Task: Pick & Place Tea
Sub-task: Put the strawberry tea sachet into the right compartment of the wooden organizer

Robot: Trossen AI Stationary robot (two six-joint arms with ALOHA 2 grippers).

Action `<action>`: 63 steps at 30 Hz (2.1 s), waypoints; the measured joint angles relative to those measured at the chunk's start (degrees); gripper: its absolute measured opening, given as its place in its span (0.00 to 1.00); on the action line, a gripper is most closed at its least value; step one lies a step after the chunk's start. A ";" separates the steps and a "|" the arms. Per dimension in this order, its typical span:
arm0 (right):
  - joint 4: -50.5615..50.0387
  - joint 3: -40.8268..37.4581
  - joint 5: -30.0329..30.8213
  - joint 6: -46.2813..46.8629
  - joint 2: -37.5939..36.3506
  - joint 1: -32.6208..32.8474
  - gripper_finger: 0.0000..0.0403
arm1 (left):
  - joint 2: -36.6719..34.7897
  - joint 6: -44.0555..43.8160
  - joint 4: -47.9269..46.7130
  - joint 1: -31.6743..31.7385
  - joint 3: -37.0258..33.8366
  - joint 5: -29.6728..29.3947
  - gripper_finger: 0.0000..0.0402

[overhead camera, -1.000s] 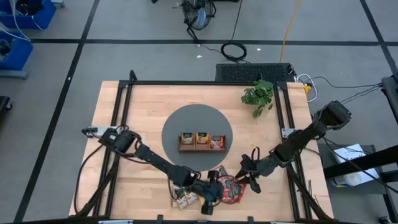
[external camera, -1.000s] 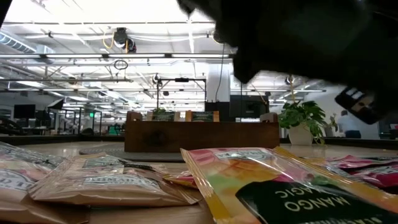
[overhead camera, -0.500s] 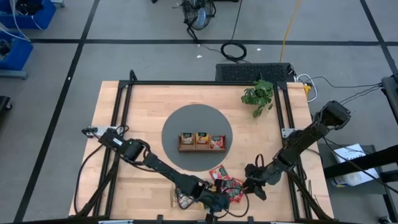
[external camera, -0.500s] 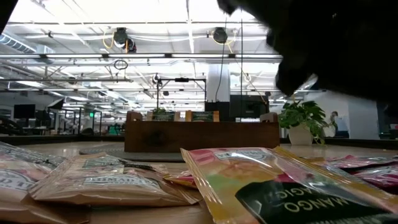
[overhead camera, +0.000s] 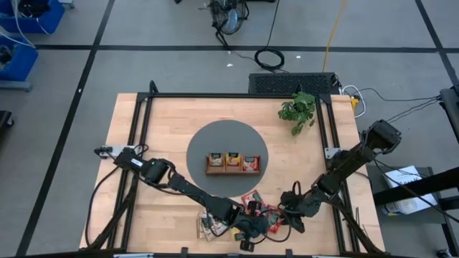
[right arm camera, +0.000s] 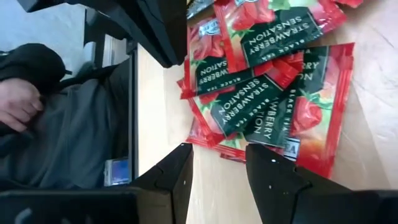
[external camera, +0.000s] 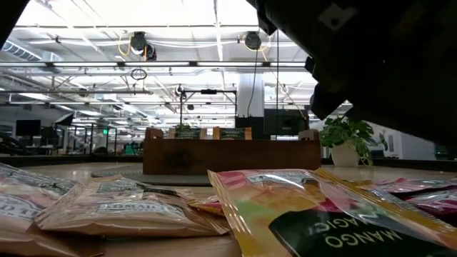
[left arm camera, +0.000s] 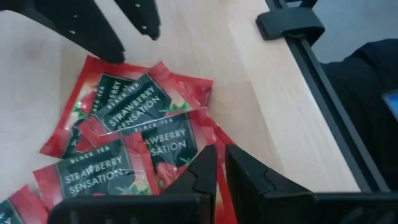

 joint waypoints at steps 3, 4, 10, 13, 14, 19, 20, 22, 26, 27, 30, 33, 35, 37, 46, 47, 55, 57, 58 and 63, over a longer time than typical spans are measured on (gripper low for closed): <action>0.36 0.00 -0.01 -0.07 0.51 -0.34 0.34 | 0.00 0.11 -0.09 -0.03 0.00 0.13 0.09; 0.34 0.00 -0.01 -0.09 0.81 -0.43 0.34 | 0.00 0.32 -0.14 -0.04 0.00 0.16 0.09; 0.93 0.00 -0.15 -0.02 3.28 -0.46 0.34 | 1.37 0.40 -0.46 0.73 -0.04 1.46 0.09; 1.33 0.00 -0.13 -0.47 3.63 -0.59 0.34 | 2.12 0.31 0.62 1.27 0.02 2.77 0.09; 1.37 0.00 -0.13 -0.63 3.63 -0.75 0.34 | 2.12 0.17 0.48 1.39 0.02 3.07 0.09; 1.75 0.00 -0.05 -1.88 3.67 -1.42 0.34 | 2.12 0.38 0.64 1.96 0.02 3.71 0.09; 1.75 0.00 -0.07 -1.97 3.67 -1.55 0.34 | 2.13 0.46 0.83 2.00 0.02 3.65 0.09; 2.14 0.00 -0.11 -2.65 3.67 -1.91 0.34 | 2.16 0.57 1.01 2.24 0.02 3.63 0.09; 2.84 -0.02 -0.04 -3.67 3.67 -2.59 0.34 | 2.17 0.60 1.14 3.01 0.02 3.59 0.09; 2.78 -0.02 -0.02 -3.85 3.67 -2.74 0.34 | 2.19 0.61 1.25 3.07 0.02 3.57 0.09; 2.78 -0.02 0.04 -4.70 3.67 -3.25 0.34 | 2.25 1.10 1.46 3.15 0.02 3.49 0.09; 2.69 -0.02 0.13 -4.76 3.67 -3.84 0.34 | 2.25 1.57 1.48 3.15 0.02 3.37 0.09; 2.56 -0.02 0.21 -4.76 3.67 -4.36 0.34 | 2.56 1.57 1.66 3.10 0.02 3.37 0.09; 2.25 -0.02 0.08 -5.77 3.67 -4.84 0.34 | 2.91 1.62 2.36 3.10 0.02 3.47 0.09; 0.87 0.00 0.29 -6.38 3.63 -5.01 0.38 | 2.91 1.67 2.67 3.10 -0.50 3.55 0.09; 0.53 0.00 0.31 -6.23 3.63 -5.01 0.37 | 2.91 1.75 2.64 3.10 -0.50 3.55 0.09; -0.13 -0.02 1.97 -10.15 3.65 -5.01 0.07 | 2.93 4.78 2.89 3.10 -0.59 3.53 0.09; -0.13 -0.02 2.05 -11.77 3.65 -5.01 0.02 | 2.91 6.27 2.92 3.04 -0.59 3.52 0.09; -0.13 -0.02 2.11 -11.91 3.65 -5.01 0.02 | 2.90 6.83 2.95 2.98 -0.59 3.45 0.09; -0.30 -0.03 2.03 -12.28 3.62 -5.01 0.01 | 1.06 9.59 2.33 1.67 -0.81 3.01 0.09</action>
